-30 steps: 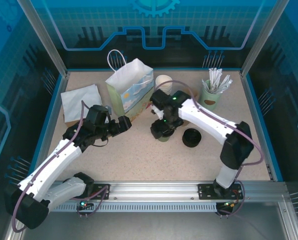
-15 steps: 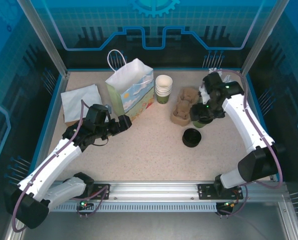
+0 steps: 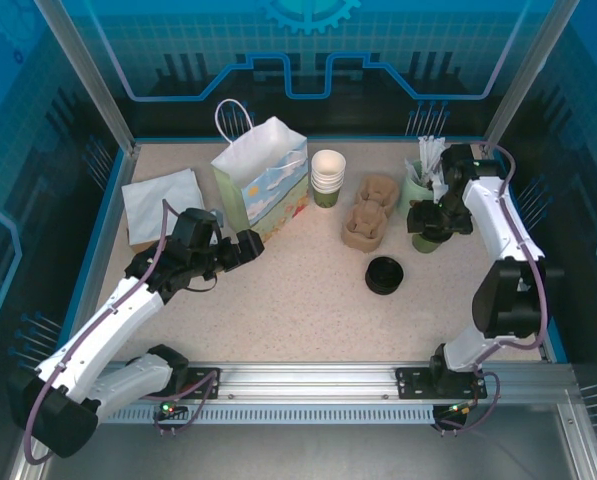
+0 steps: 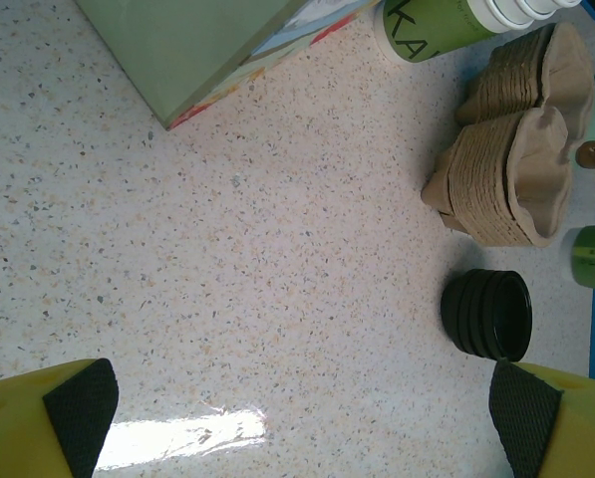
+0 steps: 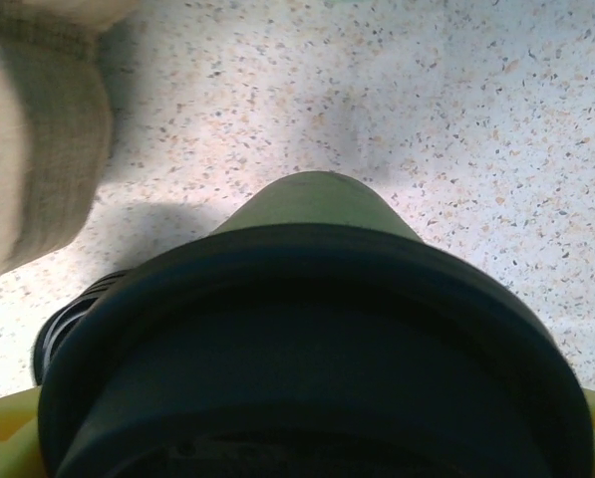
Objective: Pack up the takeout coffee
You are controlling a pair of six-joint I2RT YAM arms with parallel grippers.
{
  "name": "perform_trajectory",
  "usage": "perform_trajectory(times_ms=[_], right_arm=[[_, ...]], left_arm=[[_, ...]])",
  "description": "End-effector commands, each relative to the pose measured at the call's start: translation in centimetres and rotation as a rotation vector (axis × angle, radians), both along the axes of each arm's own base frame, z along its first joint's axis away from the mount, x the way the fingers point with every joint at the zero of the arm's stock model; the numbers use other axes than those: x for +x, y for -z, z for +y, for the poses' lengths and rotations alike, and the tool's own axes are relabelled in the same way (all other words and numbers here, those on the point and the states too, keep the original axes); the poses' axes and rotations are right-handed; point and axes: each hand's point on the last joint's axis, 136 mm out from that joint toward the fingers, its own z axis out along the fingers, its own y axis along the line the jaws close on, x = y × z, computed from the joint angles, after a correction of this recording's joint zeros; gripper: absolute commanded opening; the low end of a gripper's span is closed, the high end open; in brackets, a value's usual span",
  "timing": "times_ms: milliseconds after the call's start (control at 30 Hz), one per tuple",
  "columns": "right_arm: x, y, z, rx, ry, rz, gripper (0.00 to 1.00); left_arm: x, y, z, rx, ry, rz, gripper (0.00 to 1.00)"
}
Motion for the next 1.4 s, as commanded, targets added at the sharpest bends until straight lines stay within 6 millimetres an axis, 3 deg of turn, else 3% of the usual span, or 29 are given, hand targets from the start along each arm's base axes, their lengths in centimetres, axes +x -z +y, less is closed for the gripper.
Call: perform_trajectory(times_ms=[0,200,600,867,1367], right_arm=[[0.8,1.7,-0.4,0.019,-0.005,0.019,0.85],[1.4,4.4,-0.7,0.017,0.003,0.061,0.86],[1.2,6.8,-0.5,0.034,0.006,0.111,0.89],[1.2,5.8,-0.6,0.028,0.014,0.083,1.0],[-0.3,2.6,-0.3,0.049,0.057,0.015,1.0]], left_arm=[[0.4,-0.5,0.3,0.009,-0.005,-0.014,0.99],[0.8,-0.7,0.0,0.009,0.002,-0.013,0.99],[1.0,-0.8,-0.1,0.012,0.007,-0.012,0.99],[1.3,-1.3,-0.2,0.018,0.012,-0.024,0.99],[1.2,-1.7,-0.1,0.024,0.023,-0.028,0.99]])
